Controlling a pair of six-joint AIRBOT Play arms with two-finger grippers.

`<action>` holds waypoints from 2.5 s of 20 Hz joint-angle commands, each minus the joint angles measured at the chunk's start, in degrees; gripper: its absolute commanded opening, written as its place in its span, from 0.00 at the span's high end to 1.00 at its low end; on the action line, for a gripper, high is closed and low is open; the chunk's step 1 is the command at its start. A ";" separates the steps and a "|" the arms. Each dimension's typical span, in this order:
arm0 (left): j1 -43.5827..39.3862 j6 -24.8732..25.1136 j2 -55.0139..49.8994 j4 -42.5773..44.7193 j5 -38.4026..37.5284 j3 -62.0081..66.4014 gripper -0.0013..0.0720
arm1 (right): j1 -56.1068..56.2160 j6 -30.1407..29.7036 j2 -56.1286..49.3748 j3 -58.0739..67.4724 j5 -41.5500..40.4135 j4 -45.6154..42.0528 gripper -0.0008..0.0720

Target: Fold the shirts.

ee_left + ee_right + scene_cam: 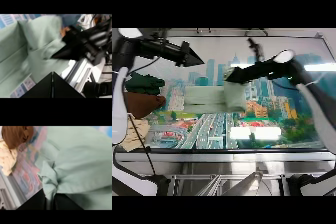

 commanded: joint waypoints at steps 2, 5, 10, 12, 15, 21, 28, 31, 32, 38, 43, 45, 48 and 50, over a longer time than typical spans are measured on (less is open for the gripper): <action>7.19 1.44 4.81 -0.44 -4.72 -0.33 0.96 | 15.50 1.27 -13.70 8.48 -19.06 0.68 0.95; 7.50 1.33 5.27 -0.79 -7.39 -0.33 0.96 | 19.34 -0.11 -21.18 15.67 -22.67 7.82 0.01; 6.21 1.38 5.27 -0.70 -9.03 -0.33 0.96 | 15.13 -3.61 -15.52 17.31 -12.85 8.33 0.03; 5.86 1.44 5.27 -0.68 -9.25 -0.33 0.96 | 10.25 -3.21 -11.50 17.31 -6.01 5.90 0.22; 5.42 1.79 5.27 -0.68 -9.27 -0.33 0.96 | 2.45 1.90 -7.48 17.29 2.99 -0.92 0.34; 5.03 1.84 5.27 -0.66 -11.63 -0.33 0.96 | -4.50 14.78 -7.26 12.59 8.17 -15.56 0.48; 5.01 2.40 5.27 -0.79 -13.77 -0.33 0.96 | -5.97 19.76 -11.02 3.43 4.68 -16.00 0.02; 5.01 2.40 5.27 -0.79 -13.79 -0.31 0.96 | -5.84 17.99 -15.34 3.43 5.01 -6.97 0.02; 5.01 2.40 5.27 -0.79 -13.90 -0.31 0.96 | -5.68 17.97 -16.46 3.43 5.70 -5.09 0.03; 4.98 2.40 5.27 -0.81 -14.25 -0.31 0.96 | -2.19 15.93 -20.17 3.45 8.79 -0.28 0.18; 4.94 2.34 5.27 -0.87 -14.36 -0.31 0.96 | -0.28 6.95 -18.67 3.61 8.33 15.34 0.96; 4.87 2.14 5.27 -0.85 -14.43 -0.31 0.96 | -2.60 5.77 -14.01 3.63 7.67 17.40 0.96; 4.87 2.16 5.27 -0.87 -14.43 -0.31 0.96 | -12.31 14.29 -2.99 3.61 7.72 6.58 0.96; 4.90 2.19 5.27 -0.83 -14.43 -0.31 0.96 | -20.79 22.88 4.63 3.61 8.57 -3.89 0.96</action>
